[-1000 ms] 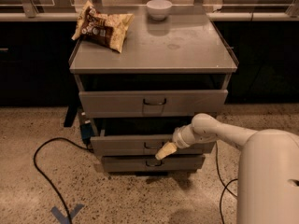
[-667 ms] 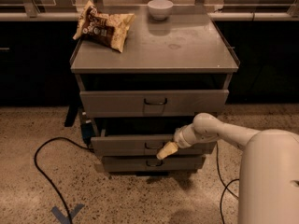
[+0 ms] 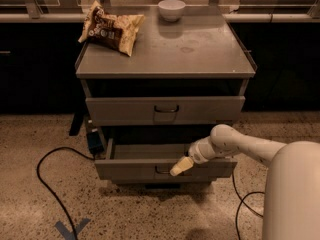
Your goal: Open middle drawer
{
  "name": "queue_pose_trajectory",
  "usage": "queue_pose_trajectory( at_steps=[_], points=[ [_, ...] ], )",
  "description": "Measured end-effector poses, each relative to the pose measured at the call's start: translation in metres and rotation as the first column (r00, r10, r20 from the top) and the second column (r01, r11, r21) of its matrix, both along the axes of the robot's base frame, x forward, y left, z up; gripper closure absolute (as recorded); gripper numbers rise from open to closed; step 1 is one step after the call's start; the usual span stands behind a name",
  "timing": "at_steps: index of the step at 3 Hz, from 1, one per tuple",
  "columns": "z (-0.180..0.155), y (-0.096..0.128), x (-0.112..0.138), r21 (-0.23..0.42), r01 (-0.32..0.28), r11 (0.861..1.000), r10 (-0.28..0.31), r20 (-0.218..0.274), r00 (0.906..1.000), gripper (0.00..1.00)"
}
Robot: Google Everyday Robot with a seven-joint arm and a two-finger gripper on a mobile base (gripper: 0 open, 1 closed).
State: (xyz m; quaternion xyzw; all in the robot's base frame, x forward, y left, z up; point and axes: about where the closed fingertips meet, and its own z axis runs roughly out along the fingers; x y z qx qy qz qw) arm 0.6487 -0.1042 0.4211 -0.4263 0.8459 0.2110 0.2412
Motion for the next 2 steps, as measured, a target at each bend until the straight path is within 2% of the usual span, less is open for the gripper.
queue_pose_trajectory(
  at_steps=[1,2],
  points=[
    [-0.01,0.001,-0.023,-0.004,-0.03,1.0,0.03,-0.043,0.9986,0.0],
    [-0.009,-0.009,-0.049,-0.004,-0.039,0.999,0.039,-0.093,0.9949,0.0]
  ],
)
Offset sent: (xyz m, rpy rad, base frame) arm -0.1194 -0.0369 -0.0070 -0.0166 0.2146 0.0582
